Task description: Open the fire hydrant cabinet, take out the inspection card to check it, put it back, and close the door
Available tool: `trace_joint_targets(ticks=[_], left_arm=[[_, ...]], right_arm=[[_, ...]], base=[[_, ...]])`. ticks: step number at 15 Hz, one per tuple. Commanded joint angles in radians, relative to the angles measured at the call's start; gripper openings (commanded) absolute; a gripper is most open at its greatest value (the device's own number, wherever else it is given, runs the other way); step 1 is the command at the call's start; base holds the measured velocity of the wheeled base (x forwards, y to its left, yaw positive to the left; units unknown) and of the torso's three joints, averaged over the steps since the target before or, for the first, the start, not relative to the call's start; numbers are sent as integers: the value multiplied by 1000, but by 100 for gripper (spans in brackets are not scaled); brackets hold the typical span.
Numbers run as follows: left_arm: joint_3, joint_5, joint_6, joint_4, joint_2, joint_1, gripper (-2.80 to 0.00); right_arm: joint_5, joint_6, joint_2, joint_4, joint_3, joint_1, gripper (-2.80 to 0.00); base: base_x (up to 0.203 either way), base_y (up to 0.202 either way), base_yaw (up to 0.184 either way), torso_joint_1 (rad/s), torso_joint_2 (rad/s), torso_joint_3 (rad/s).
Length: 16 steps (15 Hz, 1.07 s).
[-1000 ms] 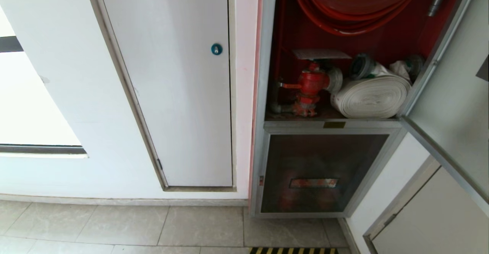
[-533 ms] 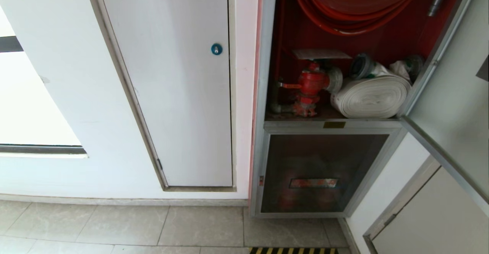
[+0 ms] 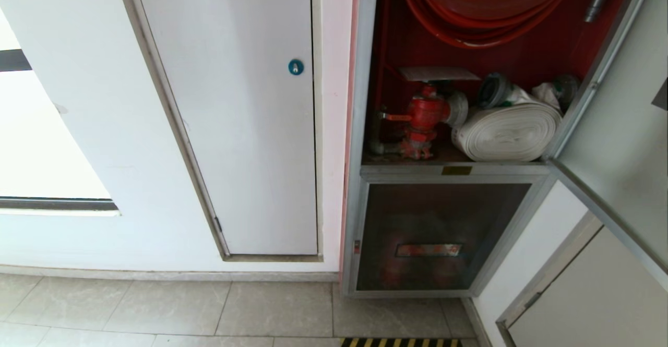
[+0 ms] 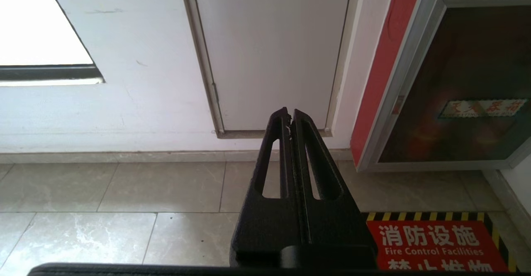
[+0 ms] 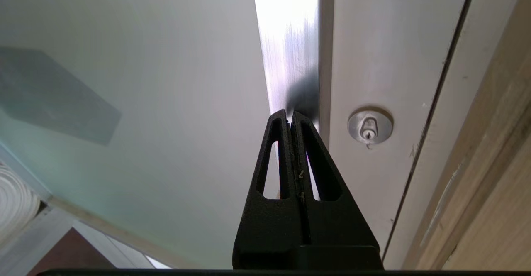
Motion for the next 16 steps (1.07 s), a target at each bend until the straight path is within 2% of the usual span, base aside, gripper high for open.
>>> trace_joint_targets(ticks=[1, 7, 16], left_arm=[[0, 0, 1, 0, 1, 0, -280], [0, 0, 0, 0, 1, 0, -280], [0, 0, 0, 0, 1, 0, -280]], right_arm=[[11, -3, -26, -2, 19, -4, -280], [17, -5, -77, -2, 34, -48, -280], [101, -3, -40, -7, 35, -170, -280]], base=[[0, 0, 0, 0, 0, 0], [0, 0, 0, 0, 0, 0], [0, 0, 0, 0, 0, 0]])
